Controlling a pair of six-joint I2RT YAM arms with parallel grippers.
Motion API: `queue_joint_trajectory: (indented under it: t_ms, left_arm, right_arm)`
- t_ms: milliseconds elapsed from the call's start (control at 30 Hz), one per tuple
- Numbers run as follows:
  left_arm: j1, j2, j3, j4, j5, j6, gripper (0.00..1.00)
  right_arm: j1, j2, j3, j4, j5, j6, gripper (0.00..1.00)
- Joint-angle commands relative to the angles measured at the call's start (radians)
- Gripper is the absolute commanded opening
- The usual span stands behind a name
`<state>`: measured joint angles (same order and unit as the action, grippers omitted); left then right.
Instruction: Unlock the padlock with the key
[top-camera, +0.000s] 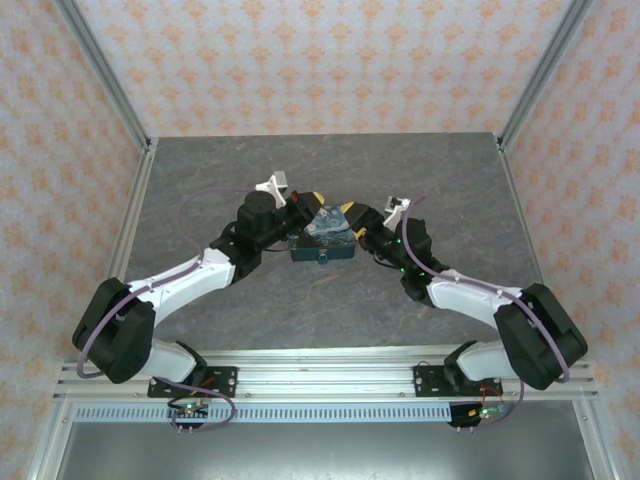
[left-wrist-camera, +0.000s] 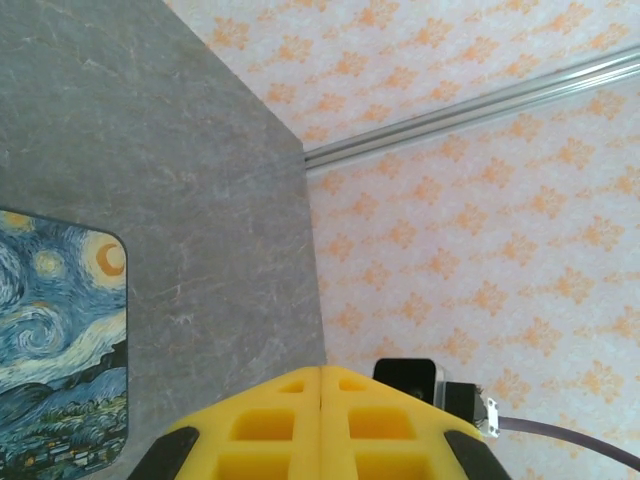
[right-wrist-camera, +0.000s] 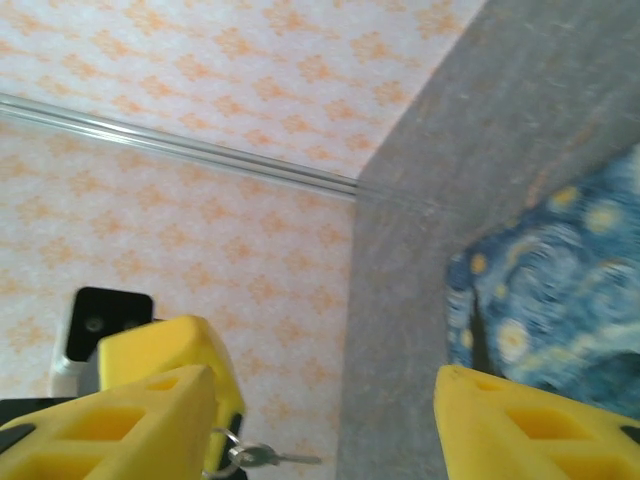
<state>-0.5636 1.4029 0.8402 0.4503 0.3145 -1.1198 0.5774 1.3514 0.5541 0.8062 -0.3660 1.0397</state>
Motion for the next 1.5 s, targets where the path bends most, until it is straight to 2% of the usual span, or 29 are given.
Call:
queue_joint_trajectory:
  t_ms: [0, 267, 533, 1467]
  left_arm:
    - [-0.012, -0.017, -0.023, 0.091, -0.065, -0.046, 0.00]
    - [-0.020, 0.008, -0.031, 0.165, -0.084, -0.091, 0.00]
    - [-0.022, 0.019, -0.030, 0.185, -0.102, -0.110, 0.00]
    - [-0.039, 0.021, -0.049, 0.192, -0.166, -0.122, 0.00]
  right_arm:
    - [0.011, 0.032, 0.044, 0.148, 0.008, 0.015, 0.58]
    - [0.031, 0.098, 0.067, 0.269, -0.015, 0.062, 0.50]
    - [0.054, 0.136, 0.081, 0.335, -0.016, 0.097, 0.46]
    - [0.106, 0.184, 0.108, 0.378, -0.001, 0.138, 0.28]
